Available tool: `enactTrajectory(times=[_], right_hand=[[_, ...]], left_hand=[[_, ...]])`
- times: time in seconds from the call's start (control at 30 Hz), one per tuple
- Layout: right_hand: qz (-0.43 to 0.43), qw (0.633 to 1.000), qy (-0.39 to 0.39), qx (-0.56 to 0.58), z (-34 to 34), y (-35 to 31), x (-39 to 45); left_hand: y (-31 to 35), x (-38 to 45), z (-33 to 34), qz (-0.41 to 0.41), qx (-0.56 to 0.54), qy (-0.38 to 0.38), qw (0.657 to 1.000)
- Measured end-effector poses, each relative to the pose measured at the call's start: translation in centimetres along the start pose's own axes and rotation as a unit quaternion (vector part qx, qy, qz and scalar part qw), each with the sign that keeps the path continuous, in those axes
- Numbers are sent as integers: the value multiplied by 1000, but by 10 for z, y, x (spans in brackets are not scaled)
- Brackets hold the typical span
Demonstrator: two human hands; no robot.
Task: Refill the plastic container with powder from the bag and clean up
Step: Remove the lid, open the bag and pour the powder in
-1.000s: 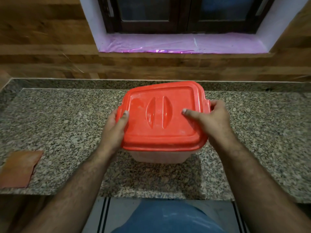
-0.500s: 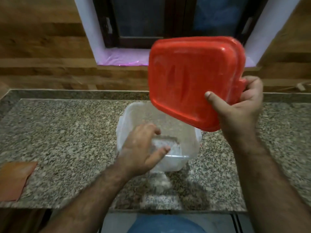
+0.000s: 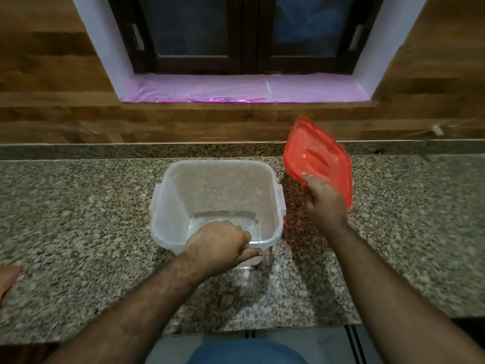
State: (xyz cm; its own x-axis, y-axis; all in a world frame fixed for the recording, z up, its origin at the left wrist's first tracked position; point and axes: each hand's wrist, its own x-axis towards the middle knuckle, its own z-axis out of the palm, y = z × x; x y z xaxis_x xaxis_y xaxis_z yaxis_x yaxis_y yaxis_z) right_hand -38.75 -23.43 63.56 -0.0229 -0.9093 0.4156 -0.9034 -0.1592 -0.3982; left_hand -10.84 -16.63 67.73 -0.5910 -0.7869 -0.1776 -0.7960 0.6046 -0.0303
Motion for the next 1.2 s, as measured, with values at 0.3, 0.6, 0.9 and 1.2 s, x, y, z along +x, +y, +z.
enactTrajectory(times=[0.3,0.6,0.9,1.2], right_hand=[[5,953,-263,-152,56,32,-51],[53,899,-398,-172,59,26,-56],[79,972,-214,-61,-28,-42,82],[-179,976,-128,9,-69,-274,188]], left_hand=[[1,4,-1,-22,-3,-8,1000],[5,0,-2,-41,-36,-2,999],[-12,-17,-41,-126,-191,115,967],[-127,-75,-150,-292,-138,392,861]])
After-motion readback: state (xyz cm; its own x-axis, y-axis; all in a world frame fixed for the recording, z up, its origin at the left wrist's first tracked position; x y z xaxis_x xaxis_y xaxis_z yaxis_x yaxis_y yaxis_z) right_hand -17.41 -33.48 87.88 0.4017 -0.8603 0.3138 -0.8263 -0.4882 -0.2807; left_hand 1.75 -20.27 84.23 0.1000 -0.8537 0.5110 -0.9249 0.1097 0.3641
